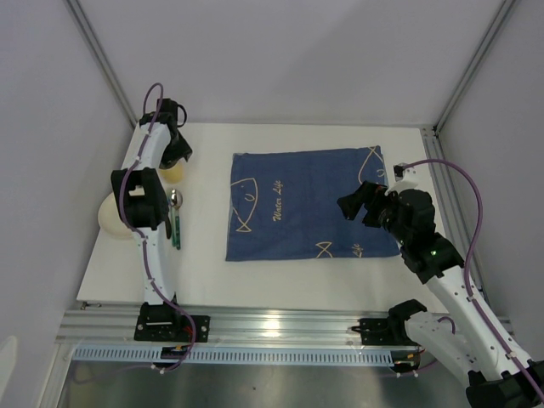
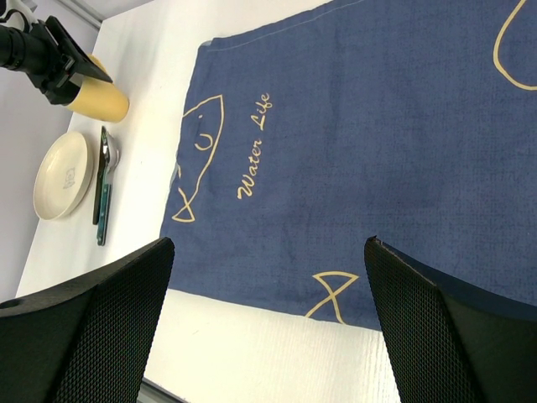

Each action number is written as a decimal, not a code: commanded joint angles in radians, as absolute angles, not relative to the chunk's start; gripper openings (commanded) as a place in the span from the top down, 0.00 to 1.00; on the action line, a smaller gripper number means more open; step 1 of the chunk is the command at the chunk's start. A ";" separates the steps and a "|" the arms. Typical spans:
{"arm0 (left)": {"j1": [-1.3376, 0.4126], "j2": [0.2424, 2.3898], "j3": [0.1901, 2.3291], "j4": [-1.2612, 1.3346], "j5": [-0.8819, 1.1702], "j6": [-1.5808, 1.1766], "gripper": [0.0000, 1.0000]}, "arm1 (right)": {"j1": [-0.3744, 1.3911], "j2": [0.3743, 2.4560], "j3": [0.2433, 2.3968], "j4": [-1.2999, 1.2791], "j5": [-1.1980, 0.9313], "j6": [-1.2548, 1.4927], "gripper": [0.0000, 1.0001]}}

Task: Set the dinner table for one person
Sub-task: Pick up the cup at the center of the board, then place the cup at the center of the board.

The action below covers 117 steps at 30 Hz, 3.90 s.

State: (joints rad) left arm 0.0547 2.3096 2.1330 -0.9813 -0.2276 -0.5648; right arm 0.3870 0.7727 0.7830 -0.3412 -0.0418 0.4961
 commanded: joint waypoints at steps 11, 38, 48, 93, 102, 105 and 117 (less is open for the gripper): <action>0.054 2.312 2.128 -0.979 -0.202 -0.540 0.52 | 0.394 0.742 0.775 -0.350 -0.031 0.495 0.00; 0.052 2.250 2.152 -0.934 -0.224 -0.483 1.00 | 0.396 0.741 0.759 -0.342 -0.035 0.492 0.00; 0.051 2.160 2.128 -0.839 -0.170 -0.445 1.00 | 0.396 0.761 0.758 -0.328 -0.049 0.479 0.01; -0.580 1.422 1.339 -0.785 0.046 -0.201 1.00 | 0.402 0.845 0.776 -0.287 -0.084 0.457 0.01; -0.736 1.365 1.227 -0.769 0.014 -0.242 1.00 | 0.403 0.828 0.776 -0.295 -0.058 0.457 0.00; -0.772 1.374 1.198 -0.729 0.005 -0.258 0.99 | 0.403 0.827 0.772 -0.293 -0.057 0.465 0.01; -0.821 1.427 1.186 -0.670 -0.106 -0.276 1.00 | 0.410 0.793 0.756 -0.313 -0.043 0.482 0.01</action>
State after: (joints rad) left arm -0.8158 1.4441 1.1702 -0.7425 -0.0345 -0.2722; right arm 0.4038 0.8181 0.7567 -0.3233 -0.0608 0.4709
